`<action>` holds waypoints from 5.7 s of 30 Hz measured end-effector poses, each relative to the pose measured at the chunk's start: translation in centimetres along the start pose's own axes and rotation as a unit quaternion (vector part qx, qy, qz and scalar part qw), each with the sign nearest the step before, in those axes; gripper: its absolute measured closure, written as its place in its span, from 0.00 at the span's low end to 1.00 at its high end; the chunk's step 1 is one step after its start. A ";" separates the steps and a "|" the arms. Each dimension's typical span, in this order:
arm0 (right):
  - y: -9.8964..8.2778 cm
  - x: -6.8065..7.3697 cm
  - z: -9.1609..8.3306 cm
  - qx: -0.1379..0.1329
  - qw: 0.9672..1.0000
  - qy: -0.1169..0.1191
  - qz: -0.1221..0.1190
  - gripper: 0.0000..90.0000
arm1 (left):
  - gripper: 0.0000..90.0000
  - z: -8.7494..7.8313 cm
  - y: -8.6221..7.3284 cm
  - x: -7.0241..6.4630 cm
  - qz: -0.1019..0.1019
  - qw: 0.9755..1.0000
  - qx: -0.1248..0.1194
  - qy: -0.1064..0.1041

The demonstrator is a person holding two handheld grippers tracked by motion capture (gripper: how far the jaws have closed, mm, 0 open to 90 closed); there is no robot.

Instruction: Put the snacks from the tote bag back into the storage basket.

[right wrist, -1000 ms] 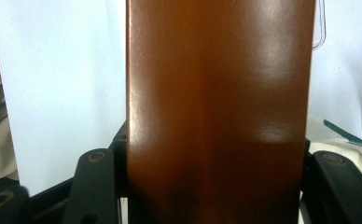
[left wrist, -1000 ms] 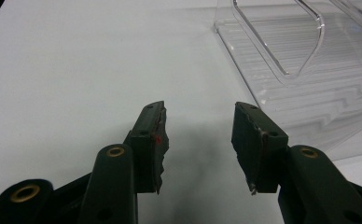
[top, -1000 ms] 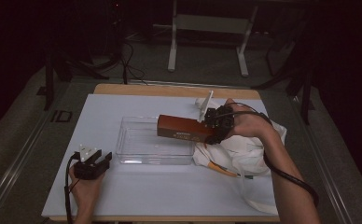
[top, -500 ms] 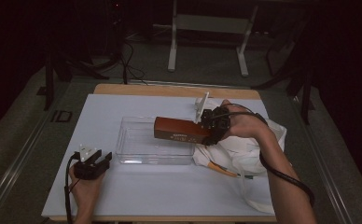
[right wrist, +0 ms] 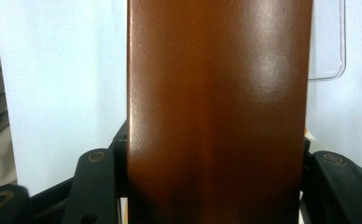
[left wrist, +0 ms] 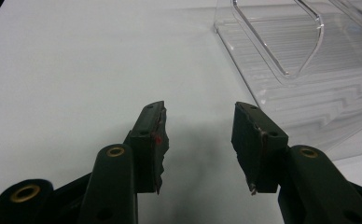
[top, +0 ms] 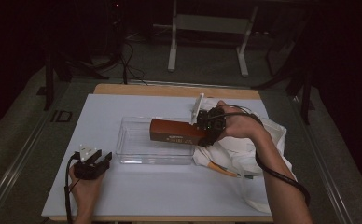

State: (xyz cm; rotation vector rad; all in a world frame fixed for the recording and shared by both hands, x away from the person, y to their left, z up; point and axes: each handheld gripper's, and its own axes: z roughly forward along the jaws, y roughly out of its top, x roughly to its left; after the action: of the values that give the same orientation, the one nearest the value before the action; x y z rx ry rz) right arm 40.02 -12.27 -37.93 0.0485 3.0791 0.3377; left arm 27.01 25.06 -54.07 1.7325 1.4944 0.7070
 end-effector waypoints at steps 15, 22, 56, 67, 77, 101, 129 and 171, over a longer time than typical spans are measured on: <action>0.8 0.1 0.7 0.001 1.000 0.009 -0.008 0.48 | 0.61 0.0 0.0 0.0 0.000 1.000 0.000 -0.001; 1.2 0.1 1.0 0.003 1.000 0.013 -0.011 0.48 | 0.61 0.0 0.0 0.0 0.000 1.000 0.001 -0.001; 2.7 0.1 2.5 0.011 0.999 0.026 -0.022 0.48 | 0.61 0.0 0.0 0.0 0.001 1.000 0.000 -0.001; 3.3 0.2 2.9 0.012 0.999 0.030 -0.024 0.48 | 0.61 0.0 0.0 0.0 0.001 1.000 0.000 -0.001; 3.6 0.2 3.3 0.012 0.999 0.032 -0.031 0.48 | 0.61 0.0 0.0 0.0 0.002 1.000 0.001 -0.001; 4.8 0.4 4.3 0.025 0.998 0.045 -0.036 0.48 | 0.61 0.0 0.0 0.0 0.002 1.000 0.000 -0.002; 5.5 0.4 4.8 0.021 0.998 0.045 -0.036 0.45 | 0.61 0.0 0.0 0.0 0.001 1.000 0.000 -0.003; 4.1 0.4 4.5 0.024 0.998 0.047 -0.023 0.43 | 0.61 0.0 0.0 0.0 0.001 1.000 0.002 -0.004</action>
State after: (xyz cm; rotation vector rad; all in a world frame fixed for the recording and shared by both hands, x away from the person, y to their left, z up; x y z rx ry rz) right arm 39.98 -7.26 -41.46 -0.0364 3.1760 0.2720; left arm 27.05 25.07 -54.09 1.7381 1.4903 0.6974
